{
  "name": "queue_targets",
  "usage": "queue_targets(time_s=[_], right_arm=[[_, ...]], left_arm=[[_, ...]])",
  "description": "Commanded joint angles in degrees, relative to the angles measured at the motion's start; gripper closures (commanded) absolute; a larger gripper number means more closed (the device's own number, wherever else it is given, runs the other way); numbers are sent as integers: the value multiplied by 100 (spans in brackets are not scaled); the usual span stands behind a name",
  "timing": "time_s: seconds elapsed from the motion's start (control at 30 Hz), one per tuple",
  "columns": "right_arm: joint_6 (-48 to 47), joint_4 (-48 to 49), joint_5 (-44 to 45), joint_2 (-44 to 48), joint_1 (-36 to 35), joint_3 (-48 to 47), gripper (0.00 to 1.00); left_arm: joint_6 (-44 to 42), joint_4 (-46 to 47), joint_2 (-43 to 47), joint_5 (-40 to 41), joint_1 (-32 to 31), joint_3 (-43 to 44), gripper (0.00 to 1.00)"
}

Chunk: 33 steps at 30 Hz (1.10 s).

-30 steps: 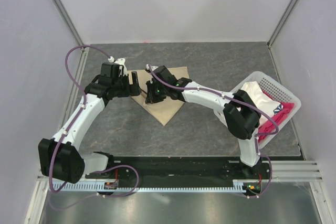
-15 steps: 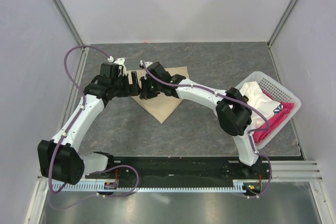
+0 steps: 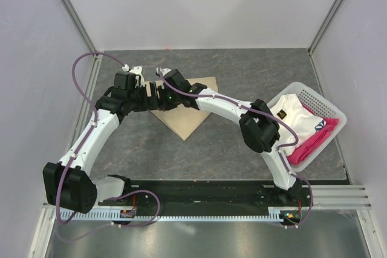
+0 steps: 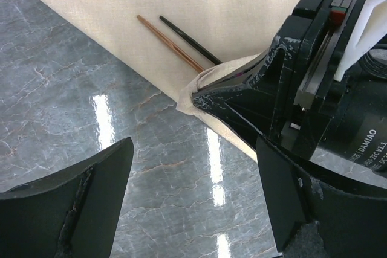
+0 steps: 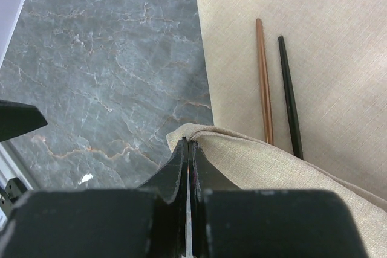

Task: Fold the napkin, place the utensils inside, and roll it up
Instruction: Fold the napkin

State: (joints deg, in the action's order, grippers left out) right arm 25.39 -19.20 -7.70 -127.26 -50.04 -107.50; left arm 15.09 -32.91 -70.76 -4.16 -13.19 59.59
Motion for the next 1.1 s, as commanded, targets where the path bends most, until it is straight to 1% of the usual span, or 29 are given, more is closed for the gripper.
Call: queue_targets(time_s=[0.0, 0.43, 0.53, 0.57, 0.63, 0.67, 0.73, 0.77, 0.83, 0.9, 0.93, 0.97, 1.03, 1.07], right_arm=[[-87, 57, 155, -211, -32, -438, 100], [-69, 30, 217, -686, -32, -904, 100], [-60, 30, 217, -747, -32, -930, 98], [-51, 30, 217, -765, -32, -939, 92], [-34, 39, 252, -765, -32, -957, 84], [-34, 39, 278, -774, -32, -965, 78], [-43, 39, 296, -783, -14, -1009, 70], [-43, 31, 287, -783, 3, -1027, 60], [-25, 30, 278, -774, 29, -1071, 51], [1, 39, 226, -730, 91, -1088, 46], [10, 31, 226, -678, 117, -1097, 42], [10, 30, 208, -642, 152, -1089, 40], [28, 48, 182, -511, 266, -1036, 38], [19, 39, 173, -458, 328, -1001, 37]], left_arm=[[-121, 170, 150, -76, -17, -18, 10], [-121, 162, 133, -102, -17, -18, 10], [-121, 170, 142, -93, -17, -18, 10], [-121, 162, 142, -85, -17, -18, 10], [-121, 162, 124, -41, -17, -18, 10], [-112, 162, 115, -23, -17, -27, 9], [-103, 153, 98, 64, -8, -18, 9], [-94, 170, 89, 91, 27, -18, 8], [-42, 232, 89, 109, 106, -27, 7], [81, 363, 124, 4, 360, -70, 7], [142, 407, 133, -49, 483, -88, 7], [230, 477, 124, -102, 745, -132, 7], [511, 714, 142, -312, 1010, -202, 7], [704, 794, 124, -374, 1246, -281, 7]])
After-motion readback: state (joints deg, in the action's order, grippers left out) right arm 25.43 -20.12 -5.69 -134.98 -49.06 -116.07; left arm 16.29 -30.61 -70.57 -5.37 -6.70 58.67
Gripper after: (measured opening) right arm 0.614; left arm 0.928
